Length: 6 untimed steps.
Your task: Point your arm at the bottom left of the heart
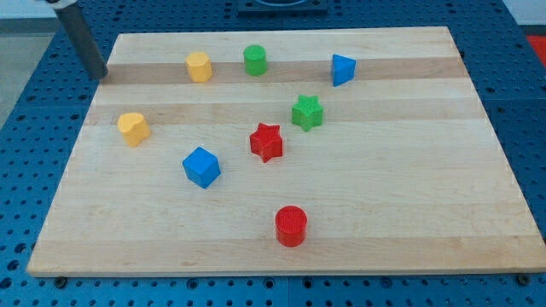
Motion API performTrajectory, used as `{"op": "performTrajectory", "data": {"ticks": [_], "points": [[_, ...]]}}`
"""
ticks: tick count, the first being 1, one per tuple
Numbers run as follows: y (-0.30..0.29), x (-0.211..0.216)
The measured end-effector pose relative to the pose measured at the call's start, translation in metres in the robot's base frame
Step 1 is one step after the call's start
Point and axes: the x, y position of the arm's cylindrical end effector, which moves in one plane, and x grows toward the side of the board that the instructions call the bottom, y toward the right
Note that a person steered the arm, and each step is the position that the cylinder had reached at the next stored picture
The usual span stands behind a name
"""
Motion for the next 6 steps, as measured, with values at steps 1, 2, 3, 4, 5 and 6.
{"op": "performTrajectory", "data": {"ticks": [1,2,3,4,5,6], "points": [[0.000,0.060],[0.000,0.075],[0.000,0.131],[0.001,0.162],[0.038,0.157],[0.048,0.140]]}}
